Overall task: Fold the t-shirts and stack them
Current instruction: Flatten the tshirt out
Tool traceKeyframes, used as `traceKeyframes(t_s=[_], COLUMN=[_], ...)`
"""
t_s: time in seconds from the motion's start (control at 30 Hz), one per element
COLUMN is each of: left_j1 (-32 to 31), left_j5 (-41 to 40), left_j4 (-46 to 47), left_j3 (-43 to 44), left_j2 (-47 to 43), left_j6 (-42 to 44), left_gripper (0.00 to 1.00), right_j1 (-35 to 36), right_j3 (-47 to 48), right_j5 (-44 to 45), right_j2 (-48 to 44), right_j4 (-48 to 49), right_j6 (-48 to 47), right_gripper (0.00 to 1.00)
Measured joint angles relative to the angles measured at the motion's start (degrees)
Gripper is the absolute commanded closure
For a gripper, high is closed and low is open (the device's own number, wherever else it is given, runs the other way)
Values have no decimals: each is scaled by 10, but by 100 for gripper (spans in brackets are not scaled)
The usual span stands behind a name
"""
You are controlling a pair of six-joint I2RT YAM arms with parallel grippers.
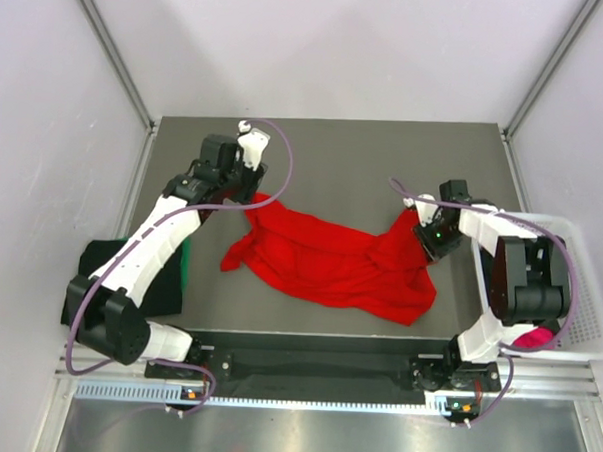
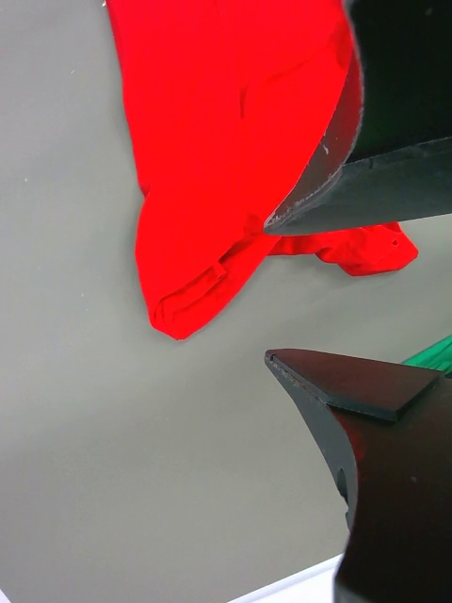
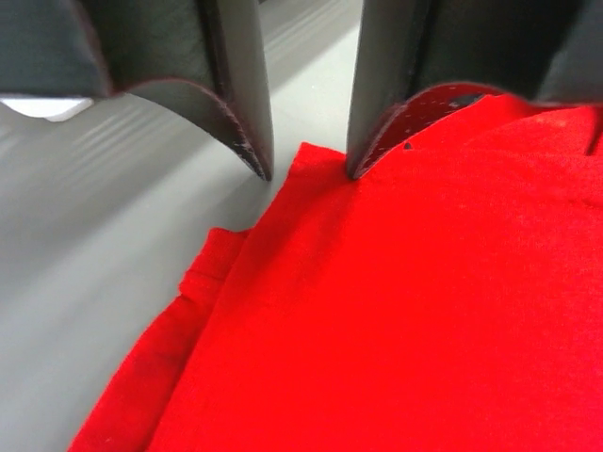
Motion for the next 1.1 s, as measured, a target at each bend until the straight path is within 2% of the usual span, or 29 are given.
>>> traceKeyframes(t_s=[0.03, 0.07, 0.17, 0.27, 0.5, 0.73, 0.83, 1.0, 1.03, 1.1], left_j1=[1, 2, 5, 8, 11, 7, -5, -34, -37, -38], left_j5=[1, 2, 3, 6, 12, 57, 60, 44, 43, 40], left_j4=[0, 0, 0, 0, 0, -19, -43, -84, -100, -125], left_j3=[-1, -1, -3, -5, -6, -6, -3, 3, 13, 47], left_j2=[-1, -2, -5, -8, -8, 12, 56, 151, 174, 219], left_j6=[-1, -1, -2, -2, 0, 26, 38, 43, 43, 41], left_gripper=[44, 44, 43, 43, 43, 41, 41, 50, 57, 60], right_j1=[-2, -4, -11, -21, -43, -45, -45, -45, -45, -45], right_j3=[1, 3, 20, 35, 35, 38, 59, 64, 64, 64], right_j5=[-4, -10, -28, -54, -90, -86, -90, -97, -98, -100], right_j2=[1, 4, 19, 32, 19, -182, -223, -220, -218, -214], right_j4=[-1, -5, -22, -38, -62, -98, -104, -112, -113, -114], right_j6=[0, 0, 0, -5, -3, 5, 11, 24, 26, 30], right_gripper=[68, 78, 84, 100, 100, 100, 100, 100, 100, 100])
